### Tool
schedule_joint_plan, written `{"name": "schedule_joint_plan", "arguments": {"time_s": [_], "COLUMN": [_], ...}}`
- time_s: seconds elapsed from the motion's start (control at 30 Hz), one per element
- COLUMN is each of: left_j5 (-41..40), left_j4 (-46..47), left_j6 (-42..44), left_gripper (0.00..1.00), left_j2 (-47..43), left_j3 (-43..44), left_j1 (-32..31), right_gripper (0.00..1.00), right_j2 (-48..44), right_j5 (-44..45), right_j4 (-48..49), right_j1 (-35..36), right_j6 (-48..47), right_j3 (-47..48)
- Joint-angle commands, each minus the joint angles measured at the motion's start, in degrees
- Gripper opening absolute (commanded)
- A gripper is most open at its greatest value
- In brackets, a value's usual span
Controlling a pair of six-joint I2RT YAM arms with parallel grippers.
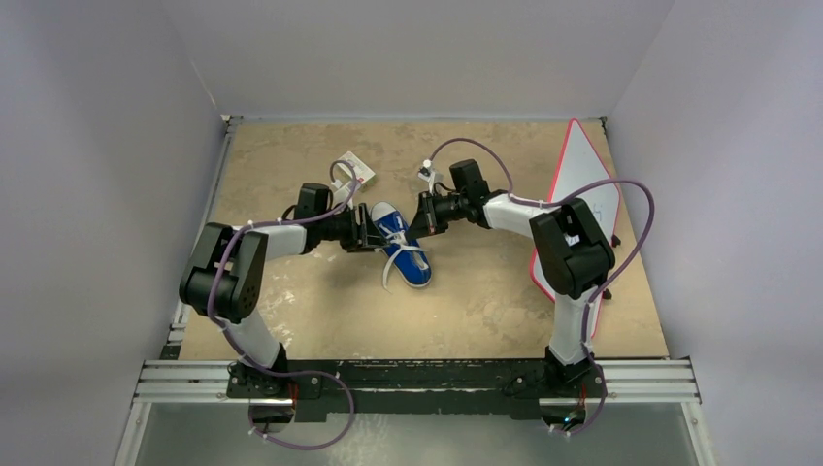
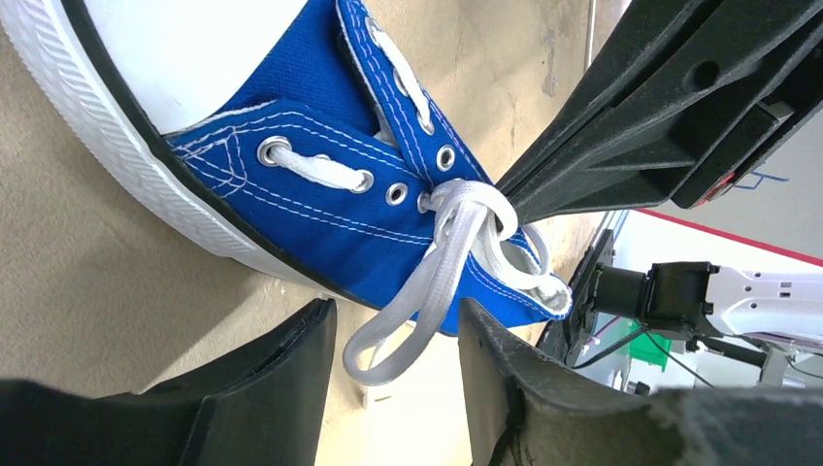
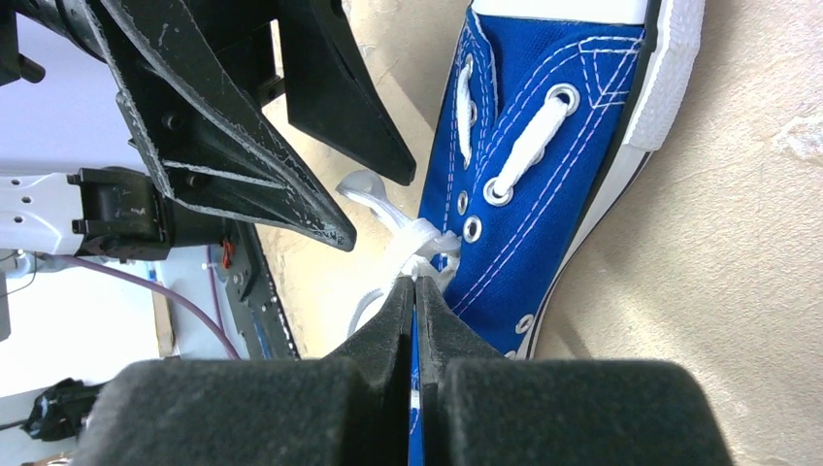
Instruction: Tie the shoes
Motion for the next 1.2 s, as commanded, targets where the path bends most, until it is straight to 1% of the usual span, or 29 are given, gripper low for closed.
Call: {"name": "schedule_joint_plan", "arguments": {"time_s": [0.0, 0.07, 0.1, 0.2, 0.27, 0.33, 0.47, 0.57, 0.6, 0.67, 0.77, 0.97, 1.17], "left_j5": [1.37, 1.61, 1.75, 0.9, 0.64, 0.44, 0.17, 0.44, 0.74, 0.36, -2.2, -6.88, -9.94], "left_j4": [1.02, 0.24, 0.09, -1.75, -3.86, -5.66, -7.56, -9.03, -9.1, -12.29, -15.79, -27.68, -28.58], "left_j6": [1.12, 1.17, 1.24, 2.28, 3.36, 4.23, 4.44, 5.03, 4.98, 5.31, 6.37, 9.57, 7.95], "left_gripper": [0.48, 0.47, 0.43, 0.23, 0.1, 0.0, 0.0, 0.0, 0.0, 0.0, 0.0, 0.0, 0.0], "left_j2": [-0.25, 0.63, 0.84, 0.8, 0.53, -0.23, -2.46, -3.32, -3.33, -3.53, -3.99, -1.13, -0.32], "left_j3": [1.09, 1.37, 1.31, 1.34, 1.59, 1.32, -0.1, -0.34, -0.4, -0.26, -0.3, 1.7, 1.78], "left_j1": [0.03, -0.04, -0.06, -0.06, -0.06, -0.15, -1.15, -3.02, -3.65, -4.26, -4.28, -4.28, -4.19], "right_gripper": [0.0, 0.0, 0.0, 0.0, 0.0, 0.0, 0.0, 0.0, 0.0, 0.0, 0.0, 0.0, 0.0], "right_j2": [-3.0, -3.15, -3.19, -3.55, -4.21, -4.9, -5.72, -5.86, -5.92, -5.83, -6.16, -7.42, -8.95], "right_j5": [0.0, 0.06, -0.06, 0.55, 3.76, 7.5, 13.12, 16.79, 17.22, 18.89, 22.88, 30.23, 32.5], "right_j4": [0.45, 0.46, 0.22, -1.81, -5.48, -9.57, -13.58, -14.08, -13.24, -11.39, -8.1, -0.86, 4.2], "right_j1": [-0.18, -0.14, -0.14, -0.2, -0.16, -0.16, -0.14, -0.14, -0.13, -0.14, -0.22, -1.12, -3.15], "right_j6": [-0.83, -0.68, -0.68, -1.73, -3.9, -6.22, -8.35, -9.01, -8.55, -7.62, -5.55, -0.7, 1.39], "right_j3": [1.16, 1.25, 1.5, 2.42, 3.51, 4.51, 5.85, 6.15, 5.81, 5.28, 4.06, 0.72, -2.84]}}
